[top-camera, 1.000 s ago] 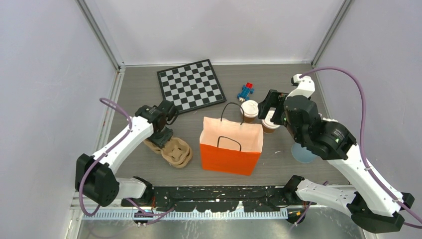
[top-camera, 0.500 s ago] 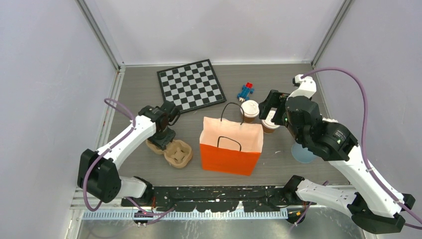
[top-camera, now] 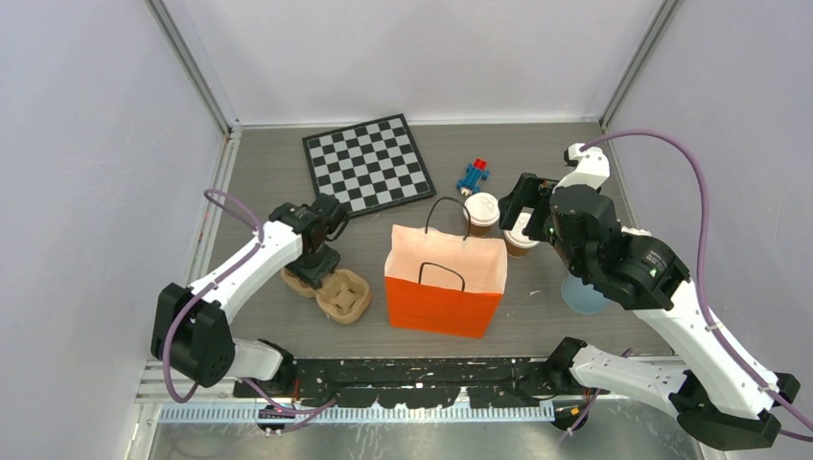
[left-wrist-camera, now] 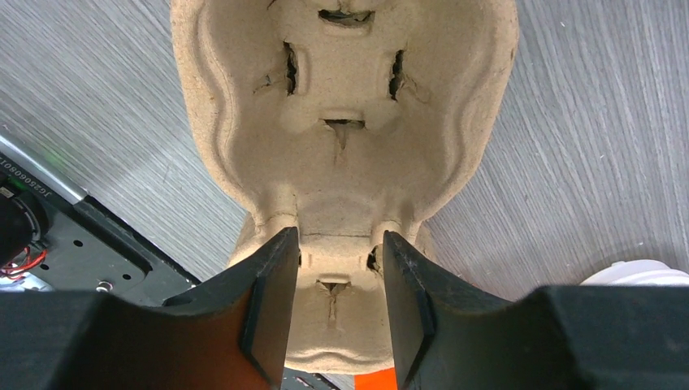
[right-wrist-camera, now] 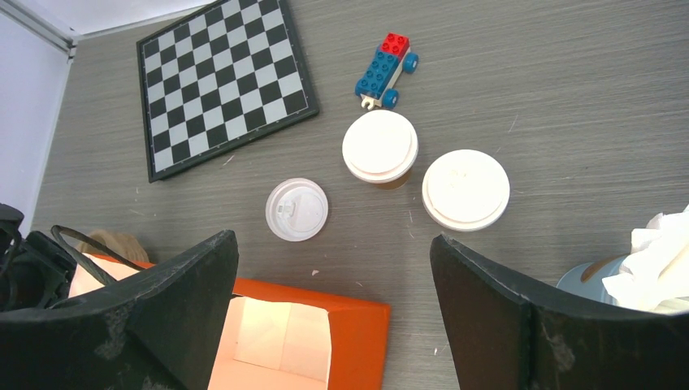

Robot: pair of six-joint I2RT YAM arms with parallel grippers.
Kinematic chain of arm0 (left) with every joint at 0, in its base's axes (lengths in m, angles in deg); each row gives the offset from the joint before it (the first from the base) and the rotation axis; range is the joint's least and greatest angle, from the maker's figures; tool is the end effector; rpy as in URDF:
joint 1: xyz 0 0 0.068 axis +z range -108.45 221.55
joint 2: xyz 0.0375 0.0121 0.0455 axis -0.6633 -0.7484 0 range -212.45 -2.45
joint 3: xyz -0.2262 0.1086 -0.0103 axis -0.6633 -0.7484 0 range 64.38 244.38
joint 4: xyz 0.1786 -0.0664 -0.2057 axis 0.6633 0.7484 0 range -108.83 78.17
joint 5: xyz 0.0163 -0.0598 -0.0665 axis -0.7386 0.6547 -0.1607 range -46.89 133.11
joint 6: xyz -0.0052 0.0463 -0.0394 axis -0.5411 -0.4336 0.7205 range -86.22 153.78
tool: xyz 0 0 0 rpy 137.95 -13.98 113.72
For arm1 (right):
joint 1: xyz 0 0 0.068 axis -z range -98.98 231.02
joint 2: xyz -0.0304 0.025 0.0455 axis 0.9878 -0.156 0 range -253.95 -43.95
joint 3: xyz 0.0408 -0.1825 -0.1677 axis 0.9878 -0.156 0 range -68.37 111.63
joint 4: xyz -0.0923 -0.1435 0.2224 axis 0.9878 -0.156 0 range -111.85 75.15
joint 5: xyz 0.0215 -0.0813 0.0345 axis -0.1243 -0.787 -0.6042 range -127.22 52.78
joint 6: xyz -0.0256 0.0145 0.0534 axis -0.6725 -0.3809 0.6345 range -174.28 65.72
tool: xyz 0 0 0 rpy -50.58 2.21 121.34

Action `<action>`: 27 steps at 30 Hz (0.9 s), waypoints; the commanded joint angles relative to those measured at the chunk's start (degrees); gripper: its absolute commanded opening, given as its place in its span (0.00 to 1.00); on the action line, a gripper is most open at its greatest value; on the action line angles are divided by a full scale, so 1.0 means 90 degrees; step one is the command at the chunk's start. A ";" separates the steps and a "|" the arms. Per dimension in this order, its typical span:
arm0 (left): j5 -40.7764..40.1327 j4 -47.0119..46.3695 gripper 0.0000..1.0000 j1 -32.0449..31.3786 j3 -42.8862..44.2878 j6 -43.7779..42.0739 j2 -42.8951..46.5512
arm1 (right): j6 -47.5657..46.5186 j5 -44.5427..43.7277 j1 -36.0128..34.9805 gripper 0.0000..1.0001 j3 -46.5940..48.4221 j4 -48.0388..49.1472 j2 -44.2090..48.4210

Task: Pack the takeout coffee

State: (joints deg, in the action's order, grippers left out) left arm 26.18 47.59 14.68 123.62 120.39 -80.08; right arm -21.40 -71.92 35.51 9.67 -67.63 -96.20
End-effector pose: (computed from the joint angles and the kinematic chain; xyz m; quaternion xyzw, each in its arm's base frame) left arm 0.2286 -0.1009 0.2056 -0.4978 0.8535 0.0431 0.1476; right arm 0.1473 0.1130 0.4232 0.0654 0.8260 0.1182 0.5472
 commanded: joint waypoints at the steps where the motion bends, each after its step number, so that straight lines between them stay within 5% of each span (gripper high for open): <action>1: -0.0157 -0.0029 0.45 0.0027 -0.0042 -0.0040 -0.0060 | 0.0028 -0.0151 0.0033 0.92 0.0007 0.0103 0.0106; 27: -0.0247 0.0409 0.38 0.0027 0.0285 -0.0030 0.0204 | 0.0028 -0.0142 0.0034 0.92 -0.0038 0.0124 0.0113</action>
State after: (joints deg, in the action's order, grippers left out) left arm 26.05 48.68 14.68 123.91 119.28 -80.64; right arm -21.40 -72.09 35.51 9.41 -67.63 -96.05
